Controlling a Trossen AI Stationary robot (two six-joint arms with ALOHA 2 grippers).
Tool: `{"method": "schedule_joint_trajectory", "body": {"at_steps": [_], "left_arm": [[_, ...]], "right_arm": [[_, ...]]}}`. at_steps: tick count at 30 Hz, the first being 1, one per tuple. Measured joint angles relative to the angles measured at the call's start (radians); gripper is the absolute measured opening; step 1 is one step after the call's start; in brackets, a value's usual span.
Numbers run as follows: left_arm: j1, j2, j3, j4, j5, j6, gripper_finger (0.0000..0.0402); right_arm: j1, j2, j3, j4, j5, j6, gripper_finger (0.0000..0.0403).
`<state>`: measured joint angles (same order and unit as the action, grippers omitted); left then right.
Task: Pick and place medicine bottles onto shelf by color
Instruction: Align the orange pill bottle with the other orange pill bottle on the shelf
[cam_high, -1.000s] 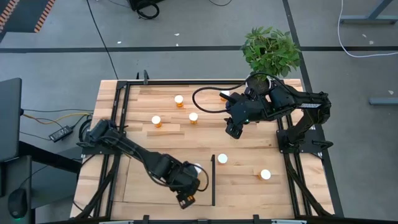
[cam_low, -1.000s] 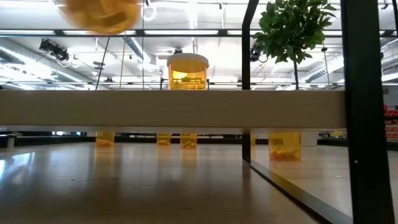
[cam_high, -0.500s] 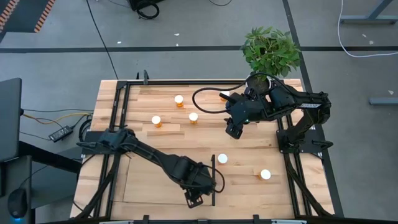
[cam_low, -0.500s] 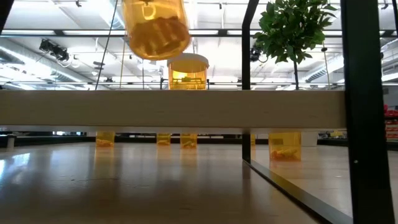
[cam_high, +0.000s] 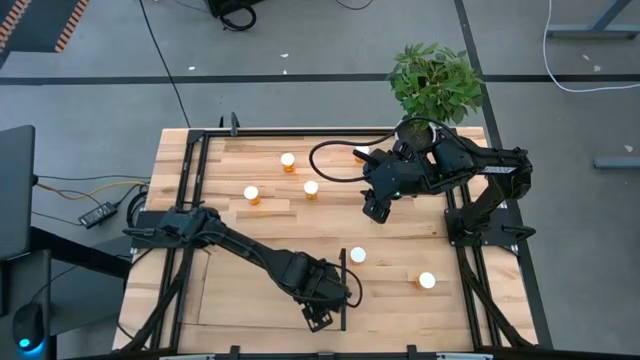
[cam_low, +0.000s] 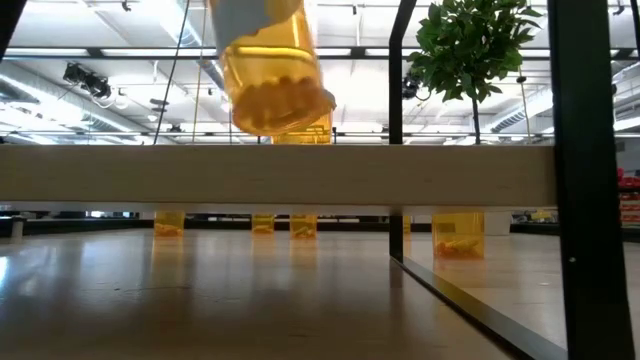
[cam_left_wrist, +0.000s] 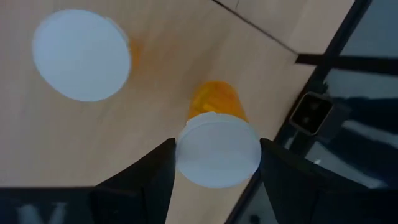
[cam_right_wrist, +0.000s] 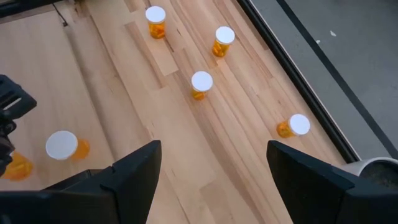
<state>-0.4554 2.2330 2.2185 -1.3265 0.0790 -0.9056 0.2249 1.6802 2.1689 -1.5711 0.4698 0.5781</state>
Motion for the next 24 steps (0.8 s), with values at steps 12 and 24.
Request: {"method": "schedule_joint_trajectory", "body": {"at_steps": [12,24], "left_arm": [[-0.011,0.052,0.000,0.033,0.039,-0.042,0.0215],[-0.011,0.056,0.001,0.035,0.065,-0.052,0.0228]], "right_arm": [[0.000,0.000,0.000,0.000,0.000,-0.002,0.0299],[0.000,0.000,0.000,0.000,0.000,-0.010,0.0299]]}}
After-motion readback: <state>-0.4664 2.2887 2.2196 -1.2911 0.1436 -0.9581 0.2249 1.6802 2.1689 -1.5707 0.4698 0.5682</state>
